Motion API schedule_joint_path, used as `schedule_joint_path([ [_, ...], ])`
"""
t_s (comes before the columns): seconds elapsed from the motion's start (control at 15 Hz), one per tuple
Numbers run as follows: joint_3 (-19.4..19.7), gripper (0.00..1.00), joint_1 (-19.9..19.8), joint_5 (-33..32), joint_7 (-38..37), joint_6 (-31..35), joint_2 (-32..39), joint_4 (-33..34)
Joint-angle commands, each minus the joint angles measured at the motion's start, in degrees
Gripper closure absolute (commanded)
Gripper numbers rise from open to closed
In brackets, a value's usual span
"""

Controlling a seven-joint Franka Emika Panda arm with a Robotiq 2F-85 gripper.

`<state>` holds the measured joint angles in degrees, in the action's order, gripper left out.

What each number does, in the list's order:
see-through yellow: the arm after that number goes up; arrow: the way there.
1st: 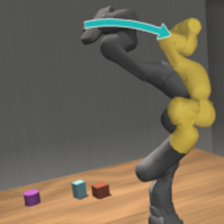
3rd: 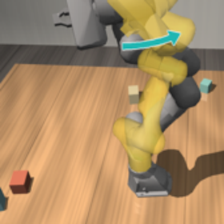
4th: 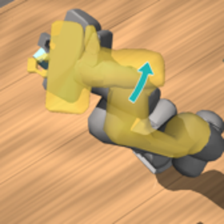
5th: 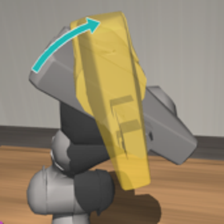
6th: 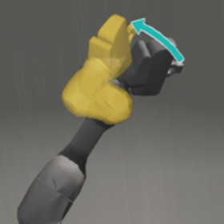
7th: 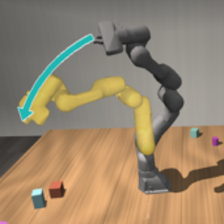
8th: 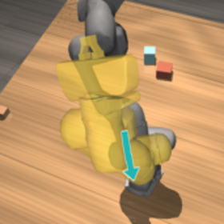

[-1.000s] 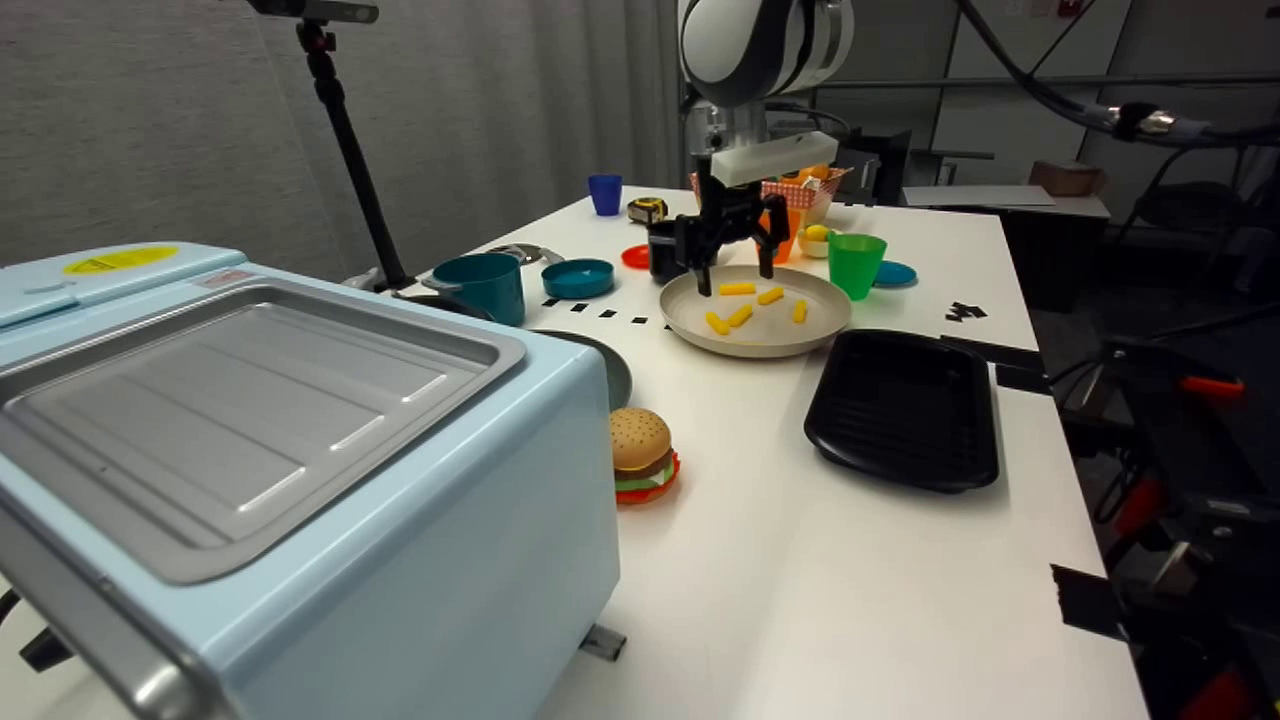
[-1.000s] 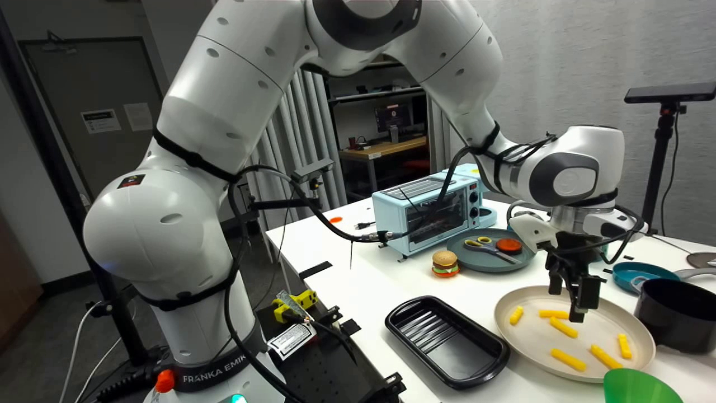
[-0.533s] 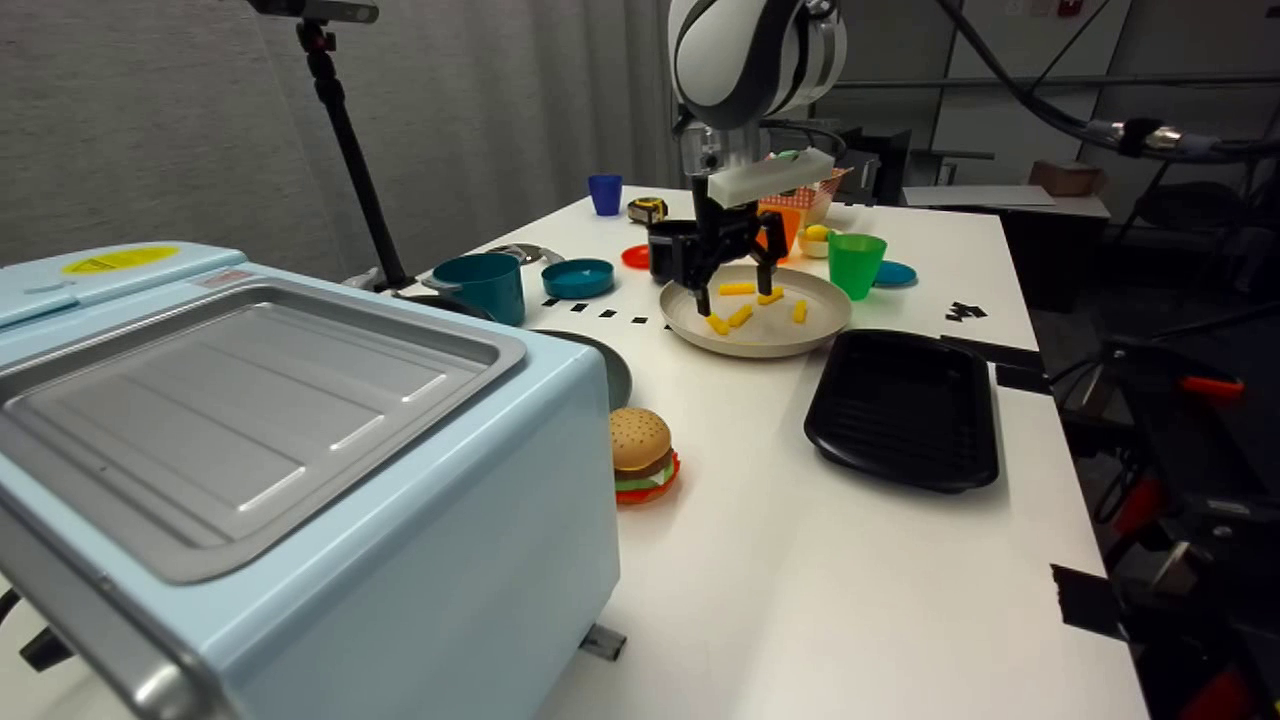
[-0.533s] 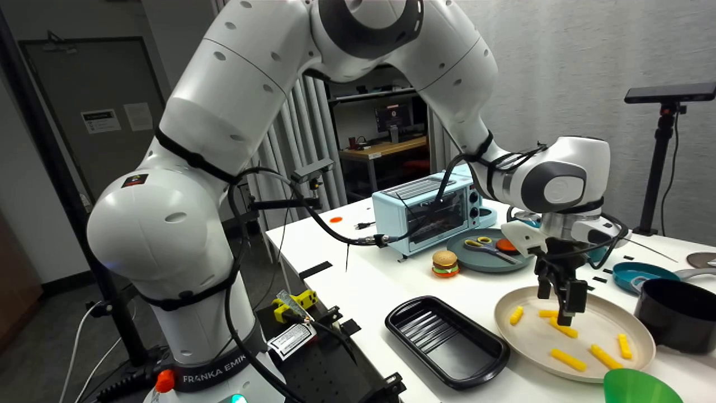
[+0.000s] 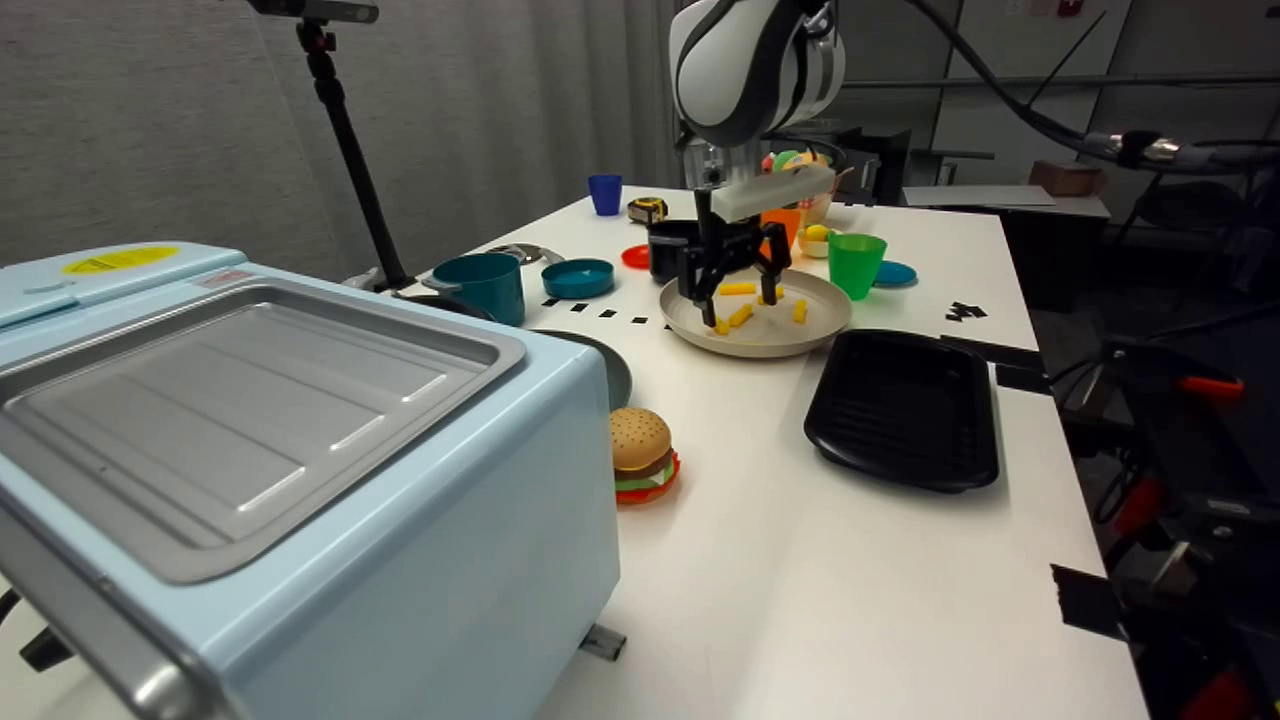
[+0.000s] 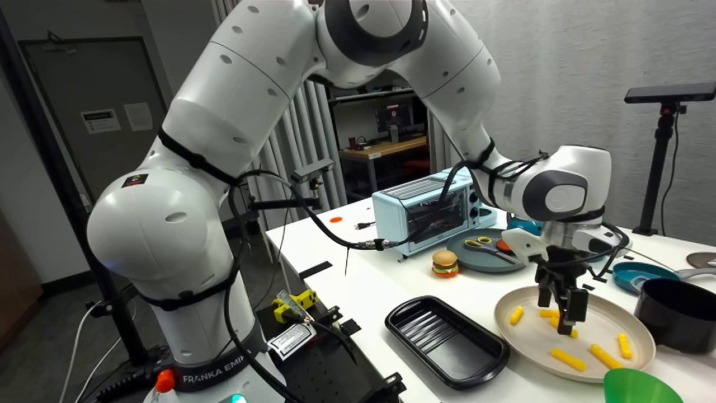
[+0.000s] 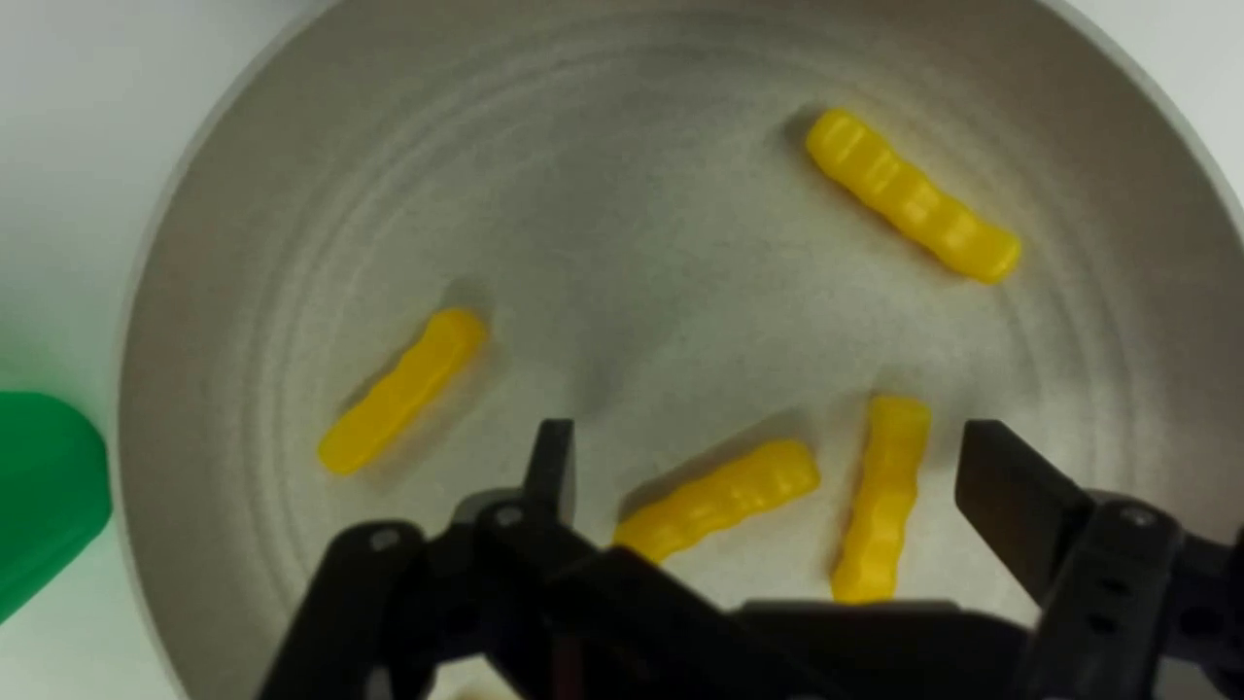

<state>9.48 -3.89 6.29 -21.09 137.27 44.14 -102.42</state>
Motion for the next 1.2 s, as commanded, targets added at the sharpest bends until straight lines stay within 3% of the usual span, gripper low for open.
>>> schedule_joint_path([
  [0.0, 0.7, 0.00, 0.4, -0.5, -0.9, -0.9, 2.3, 2.9],
  [1.13, 1.2, 0.00, 0.3, -0.2, -1.2, -0.8, 5.4, 7.1],
])
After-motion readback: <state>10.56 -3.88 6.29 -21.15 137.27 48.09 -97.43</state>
